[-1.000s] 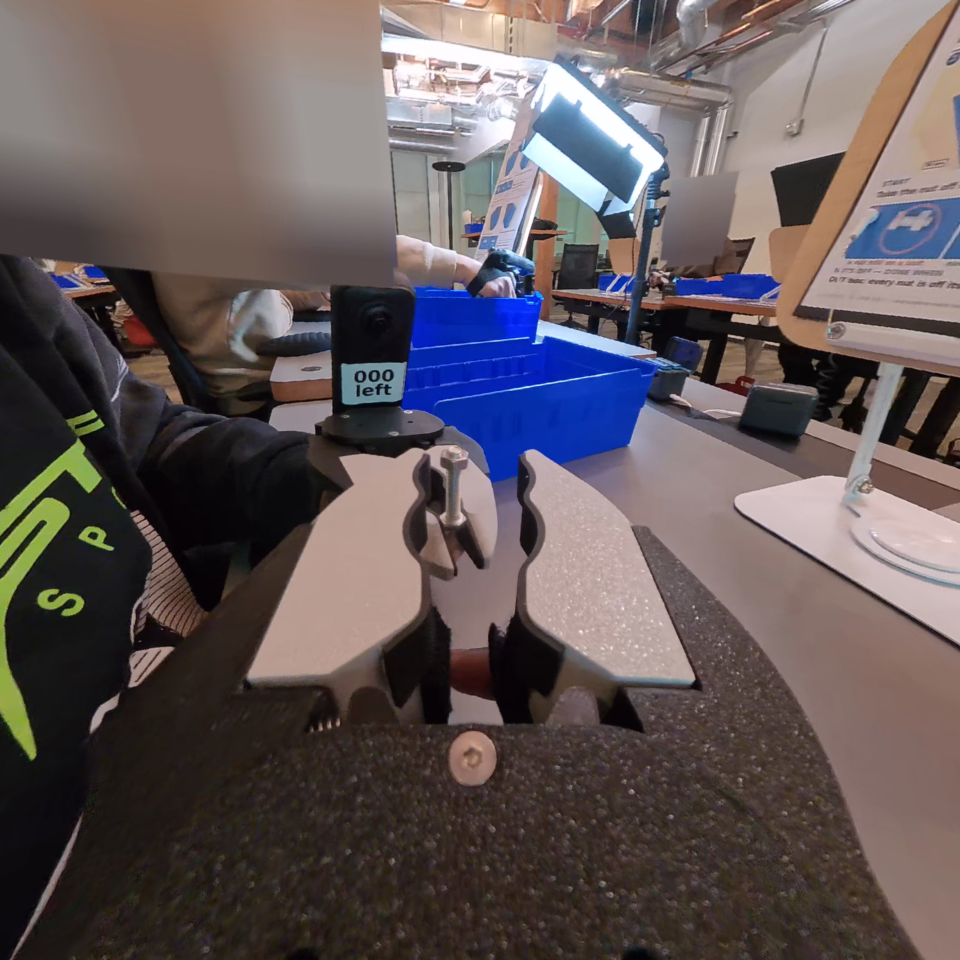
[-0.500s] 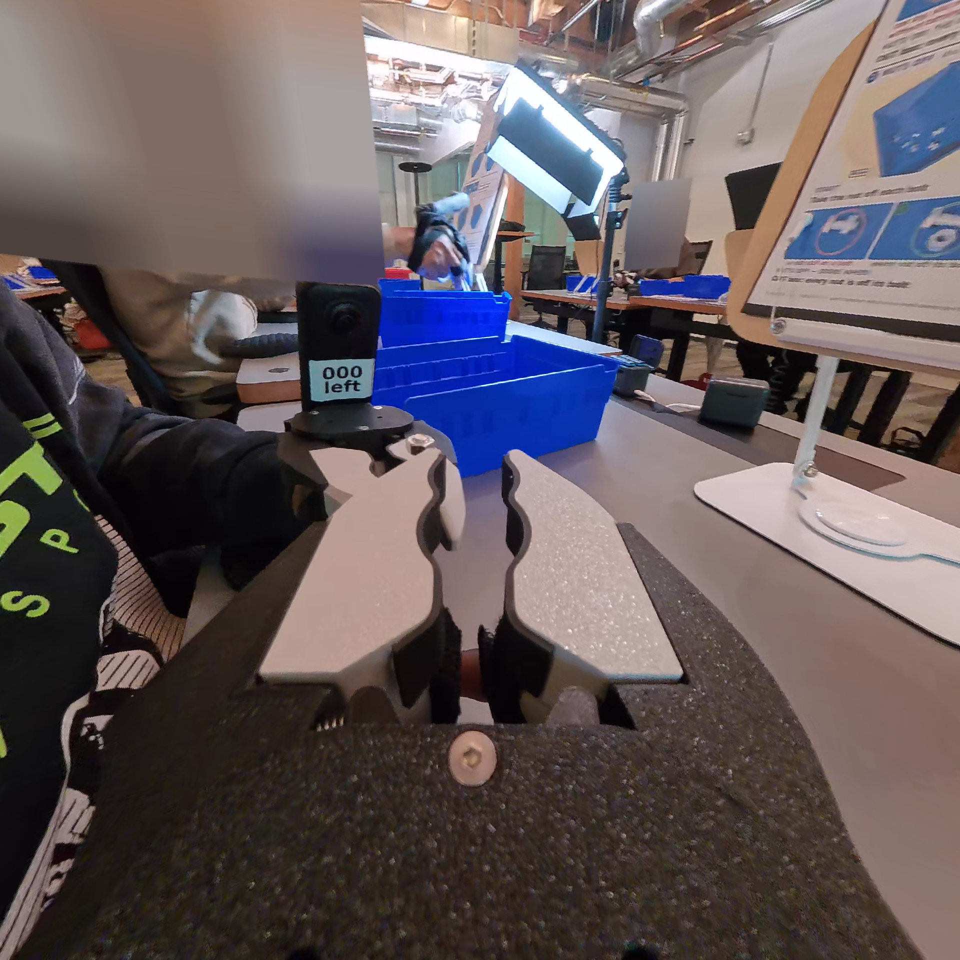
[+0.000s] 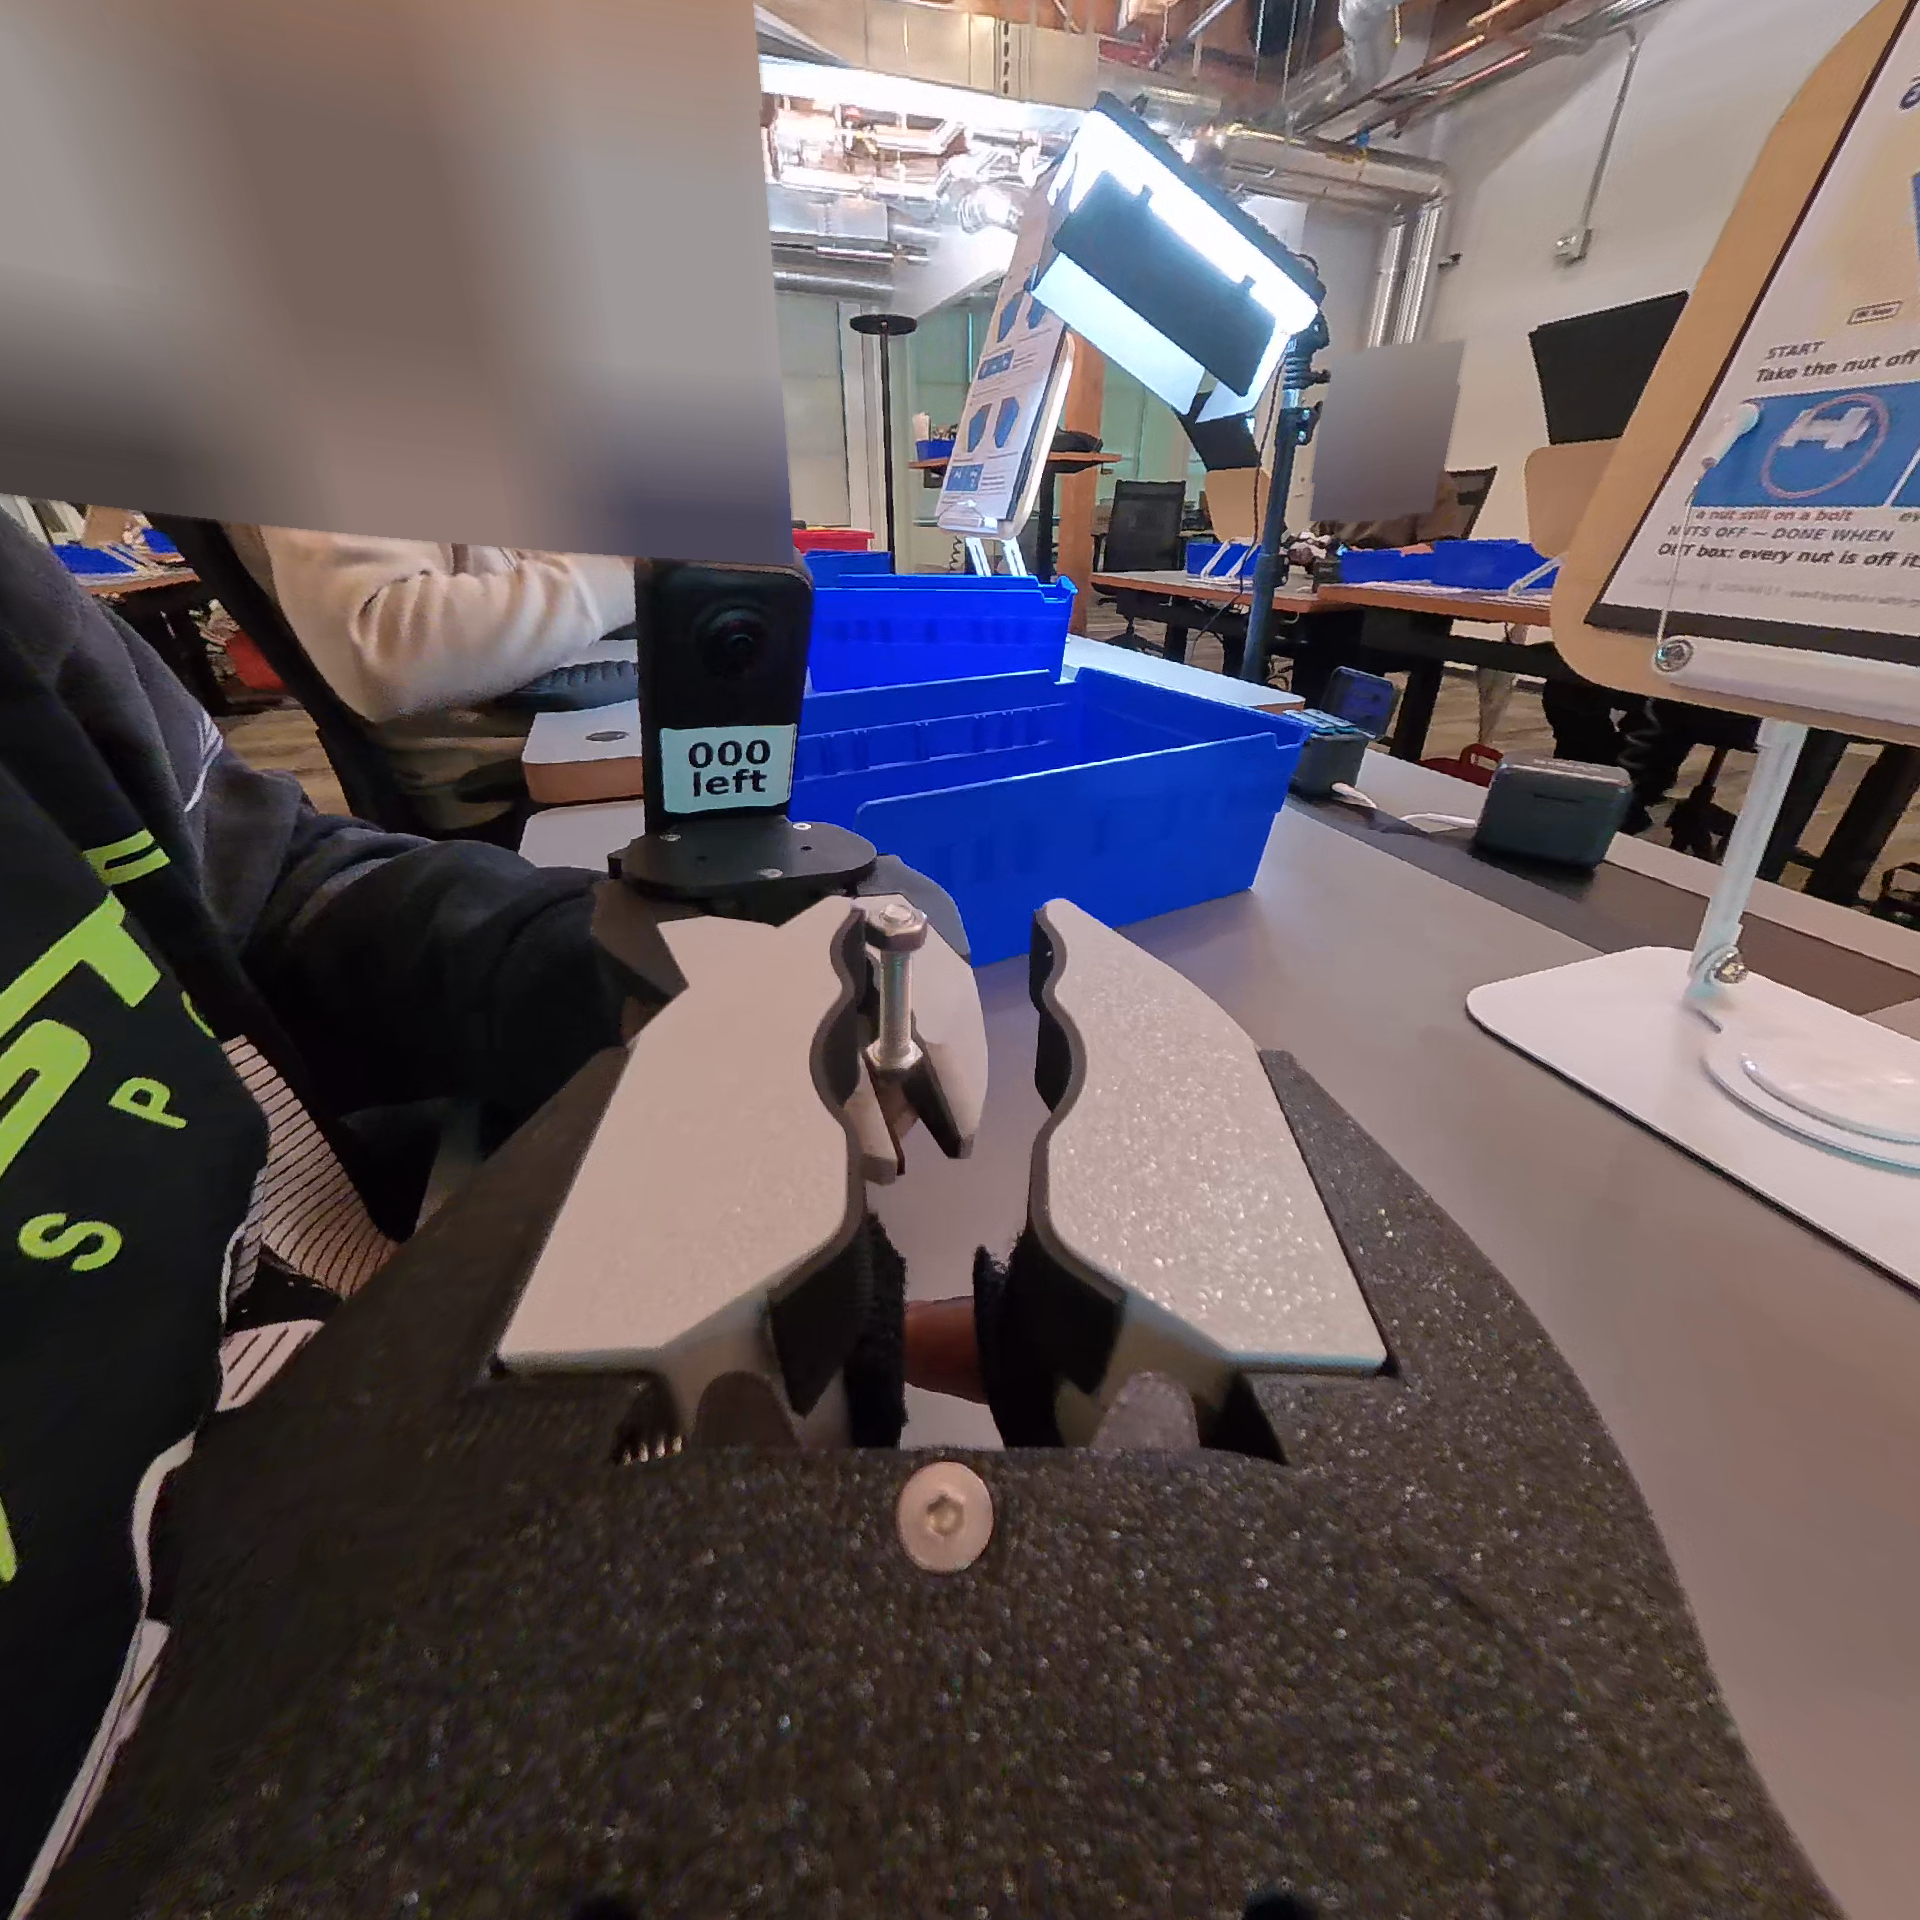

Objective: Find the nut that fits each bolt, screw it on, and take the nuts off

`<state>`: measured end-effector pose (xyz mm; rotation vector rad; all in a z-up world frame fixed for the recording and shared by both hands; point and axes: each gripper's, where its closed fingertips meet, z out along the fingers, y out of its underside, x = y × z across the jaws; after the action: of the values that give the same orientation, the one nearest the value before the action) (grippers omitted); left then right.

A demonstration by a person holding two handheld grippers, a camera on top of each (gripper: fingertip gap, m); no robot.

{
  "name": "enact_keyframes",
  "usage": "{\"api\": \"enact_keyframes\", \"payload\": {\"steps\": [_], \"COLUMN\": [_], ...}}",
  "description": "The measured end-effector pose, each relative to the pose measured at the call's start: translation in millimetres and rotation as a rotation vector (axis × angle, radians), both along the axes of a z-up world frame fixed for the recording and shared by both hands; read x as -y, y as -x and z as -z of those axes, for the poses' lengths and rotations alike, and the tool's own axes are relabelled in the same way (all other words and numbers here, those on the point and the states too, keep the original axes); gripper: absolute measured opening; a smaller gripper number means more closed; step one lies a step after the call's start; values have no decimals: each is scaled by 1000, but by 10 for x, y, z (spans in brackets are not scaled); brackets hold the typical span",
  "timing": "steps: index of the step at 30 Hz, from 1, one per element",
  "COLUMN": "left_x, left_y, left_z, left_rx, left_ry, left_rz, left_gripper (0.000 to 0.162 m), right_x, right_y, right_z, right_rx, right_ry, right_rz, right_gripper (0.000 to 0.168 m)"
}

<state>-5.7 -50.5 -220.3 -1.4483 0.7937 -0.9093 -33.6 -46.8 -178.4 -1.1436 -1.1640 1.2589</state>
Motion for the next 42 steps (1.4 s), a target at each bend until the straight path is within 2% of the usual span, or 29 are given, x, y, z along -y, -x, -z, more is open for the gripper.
{"api": "enact_keyframes", "payload": {"steps": [2,4,6,15,26,29,32,42], "left_x": [-4,-1,3,-2,9,9,12,8], "left_y": [2,4,-2,-2,-7,1,-8,-9], "left_z": [-3,-7,-4,1,-1,-14,-7,1], "left_rx": [3,5,1,-1,-6,5,-2,-5], "left_ry": [2,0,-2,0,-6,-4,-6,-4], "left_rz": [-1,0,1,-1,3,5,6,4], "left_gripper": [10,10,10,10,10,10,10,10], "right_x": [-17,-79,-113,29,15,-68,-126,46], "right_y": [-61,-127,-175,-48,-32,-138,-218,4], "right_z": [-2,-7,-18,-18,-4,-3,-20,-34], "right_rx": [-3,-12,-21,-20,-16,-20,-28,-18], "right_ry": [2,6,11,12,27,26,29,12], "right_rz": [3,35,48,-21,-27,14,39,-30], "right_gripper": [29,20,17,31,28,19,17,28]}}
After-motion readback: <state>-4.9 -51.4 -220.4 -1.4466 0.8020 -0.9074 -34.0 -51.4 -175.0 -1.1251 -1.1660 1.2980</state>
